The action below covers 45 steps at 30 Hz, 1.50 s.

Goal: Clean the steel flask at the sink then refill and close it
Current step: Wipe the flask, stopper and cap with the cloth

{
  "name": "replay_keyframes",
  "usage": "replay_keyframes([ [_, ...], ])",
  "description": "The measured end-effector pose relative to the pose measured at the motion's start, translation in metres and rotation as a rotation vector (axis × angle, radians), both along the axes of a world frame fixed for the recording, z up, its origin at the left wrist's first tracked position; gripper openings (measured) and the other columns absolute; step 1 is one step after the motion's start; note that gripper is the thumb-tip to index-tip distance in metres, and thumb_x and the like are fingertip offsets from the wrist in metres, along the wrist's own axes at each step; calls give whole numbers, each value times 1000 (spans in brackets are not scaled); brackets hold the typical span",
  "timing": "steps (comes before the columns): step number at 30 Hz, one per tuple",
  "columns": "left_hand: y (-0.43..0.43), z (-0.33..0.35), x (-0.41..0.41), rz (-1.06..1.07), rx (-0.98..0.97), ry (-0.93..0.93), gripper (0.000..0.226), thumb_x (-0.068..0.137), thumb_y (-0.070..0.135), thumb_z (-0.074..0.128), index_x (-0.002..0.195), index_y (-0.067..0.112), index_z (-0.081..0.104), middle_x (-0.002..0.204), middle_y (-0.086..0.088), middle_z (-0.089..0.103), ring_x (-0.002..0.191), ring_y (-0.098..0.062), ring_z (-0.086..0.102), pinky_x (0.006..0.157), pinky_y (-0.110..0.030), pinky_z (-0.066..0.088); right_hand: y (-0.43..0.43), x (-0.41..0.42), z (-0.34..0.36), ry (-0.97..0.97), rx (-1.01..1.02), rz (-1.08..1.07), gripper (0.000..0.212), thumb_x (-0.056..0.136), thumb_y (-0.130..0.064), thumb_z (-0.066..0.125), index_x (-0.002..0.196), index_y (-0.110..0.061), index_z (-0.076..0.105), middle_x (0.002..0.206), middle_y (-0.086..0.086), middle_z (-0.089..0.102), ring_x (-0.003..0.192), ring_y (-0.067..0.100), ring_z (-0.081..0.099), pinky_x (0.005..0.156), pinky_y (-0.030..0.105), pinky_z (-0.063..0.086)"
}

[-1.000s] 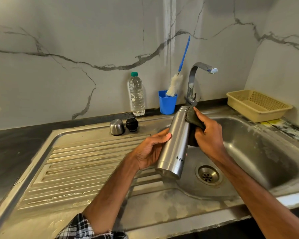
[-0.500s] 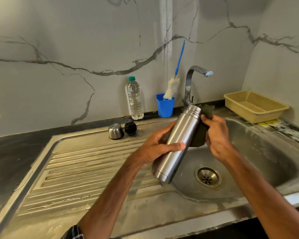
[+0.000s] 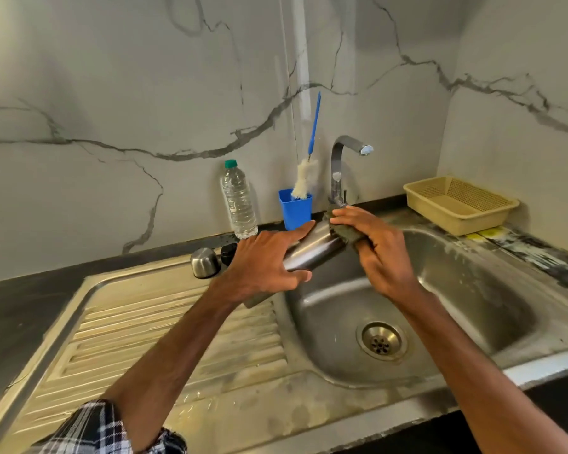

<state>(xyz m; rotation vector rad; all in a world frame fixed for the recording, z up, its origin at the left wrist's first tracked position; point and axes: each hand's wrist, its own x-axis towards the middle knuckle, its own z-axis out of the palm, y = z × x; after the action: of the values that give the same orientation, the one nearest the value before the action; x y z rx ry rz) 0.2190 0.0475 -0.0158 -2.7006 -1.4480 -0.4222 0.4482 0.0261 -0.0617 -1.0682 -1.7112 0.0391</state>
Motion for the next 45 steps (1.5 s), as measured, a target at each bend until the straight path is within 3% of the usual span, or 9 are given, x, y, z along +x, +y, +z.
replay_keyframes([
  [7, -9, -14, 6, 65, -8, -109, 94, 86, 57, 69, 161, 44, 13, 130, 7, 62, 117, -19, 58, 85, -28, 33, 7, -11, -7, 54, -39, -77, 68, 84, 17, 42, 145, -12, 51, 153, 6, 46, 144, 18, 41, 118, 42, 35],
  [13, -6, -22, 9, 150, -222, -292, 97, 85, 57, 72, 162, 36, 16, 150, 8, 49, 130, -19, 53, 109, -42, 41, 8, -25, -15, 5, 22, -56, 70, 84, 24, 47, 147, -7, 46, 159, 9, 36, 147, 28, 35, 118, 38, 33],
  [19, -15, -36, 27, 105, -279, -329, 99, 86, 59, 70, 162, 34, 13, 147, 0, 54, 119, -21, 59, 104, -44, 48, 1, -30, -6, 303, -195, -236, 54, 98, 6, 47, 149, -12, 44, 113, 3, 63, 95, 14, 63, 78, 3, 46],
  [23, -17, -41, 34, 98, -234, -253, 102, 88, 56, 69, 163, 30, 6, 148, -2, 51, 121, -21, 56, 105, -42, 46, -1, -26, 0, 557, -458, -215, 21, 103, -7, 46, 113, -17, 61, 106, -2, 63, 99, 14, 62, 69, 14, 42],
  [26, -11, -35, 34, 116, -190, -328, 97, 89, 52, 71, 162, 28, 11, 138, 1, 57, 111, -20, 62, 96, -38, 51, -8, -34, -2, 340, -514, -180, 27, 103, -8, 48, 126, -16, 60, 117, 3, 64, 95, 9, 60, 83, 24, 51],
  [29, -4, -25, 29, 140, -195, -486, 82, 87, 49, 75, 153, 29, 31, 119, 13, 56, 99, -14, 61, 85, -33, 52, -9, -29, 1, 174, -336, -130, 53, 97, 3, 51, 146, -18, 49, 115, -6, 62, 103, 8, 60, 93, 20, 49],
  [33, 0, -17, 16, 225, -532, -1026, 58, 79, 45, 83, 125, 16, 61, 113, -2, 71, 98, -19, 70, 80, -37, 59, -3, -23, 5, 473, -381, -136, 40, 98, 0, 52, 131, -21, 63, 114, -4, 65, 93, -2, 59, 74, 9, 50],
  [38, 2, -16, -2, 213, -1109, -1810, 61, 77, 19, 84, 127, 8, 52, 126, -22, 64, 115, -43, 64, 90, -67, 54, -4, -17, -2, 892, -642, -43, 22, 102, -13, 53, 105, -28, 68, 110, 3, 72, 105, 19, 67, 93, 43, 55],
  [45, 3, -28, -1, 199, -1060, -1985, 58, 72, 16, 82, 122, 10, 52, 126, -20, 65, 118, -41, 63, 100, -67, 48, -11, -35, 3, 999, -590, 248, 30, 95, 0, 60, 117, -20, 66, 113, 1, 74, 107, 14, 70, 87, 31, 57],
])
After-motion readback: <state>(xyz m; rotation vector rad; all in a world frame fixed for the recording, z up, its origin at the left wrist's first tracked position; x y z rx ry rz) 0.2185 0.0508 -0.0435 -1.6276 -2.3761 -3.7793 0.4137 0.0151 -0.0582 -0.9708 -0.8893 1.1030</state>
